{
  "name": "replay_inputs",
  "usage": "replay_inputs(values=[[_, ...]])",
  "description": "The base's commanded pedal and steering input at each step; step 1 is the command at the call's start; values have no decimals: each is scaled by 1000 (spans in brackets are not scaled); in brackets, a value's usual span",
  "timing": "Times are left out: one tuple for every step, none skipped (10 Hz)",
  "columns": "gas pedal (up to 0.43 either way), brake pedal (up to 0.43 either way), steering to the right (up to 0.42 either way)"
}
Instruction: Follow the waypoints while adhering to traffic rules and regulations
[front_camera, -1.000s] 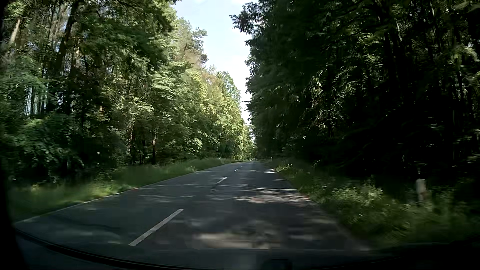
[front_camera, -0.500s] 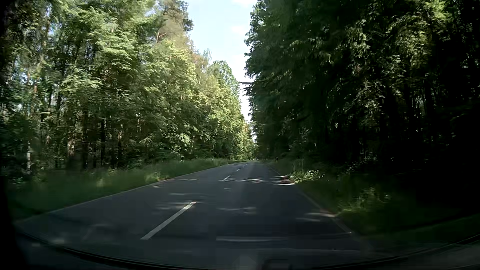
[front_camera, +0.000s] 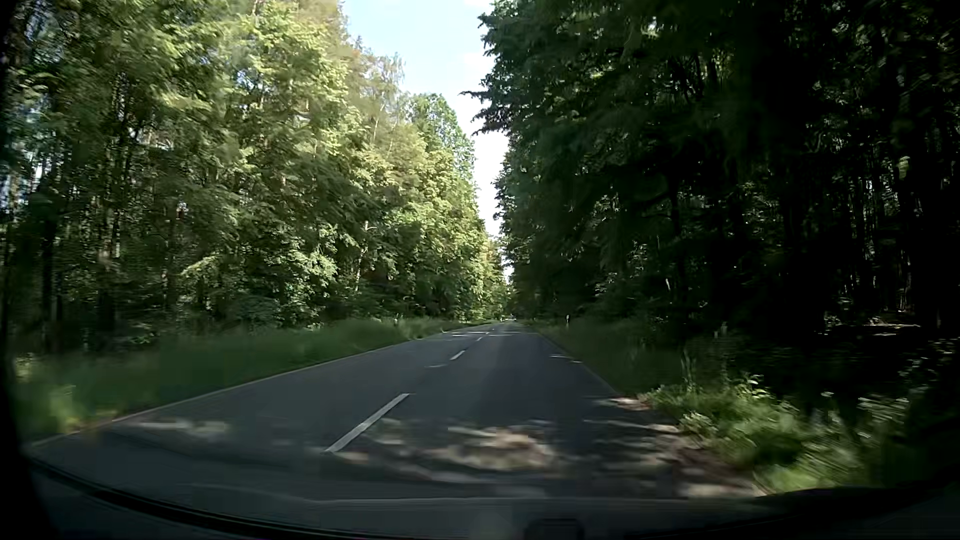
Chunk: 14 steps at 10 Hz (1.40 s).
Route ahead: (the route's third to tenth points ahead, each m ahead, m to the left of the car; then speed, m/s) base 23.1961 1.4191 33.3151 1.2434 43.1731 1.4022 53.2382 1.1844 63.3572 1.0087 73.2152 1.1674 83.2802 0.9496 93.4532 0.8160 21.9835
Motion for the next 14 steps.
replay_inputs(values=[[339, 30, 0], [339, 30, 0], [339, 30, 0], [339, 30, 0], [339, 30, 0], [339, 30, 0], [339, 30, 0], [339, 30, 0], [339, 30, 0], [339, 30, 0], [339, 30, 0], [339, 30, 0], [339, 30, 0], [339, 30, 0]])
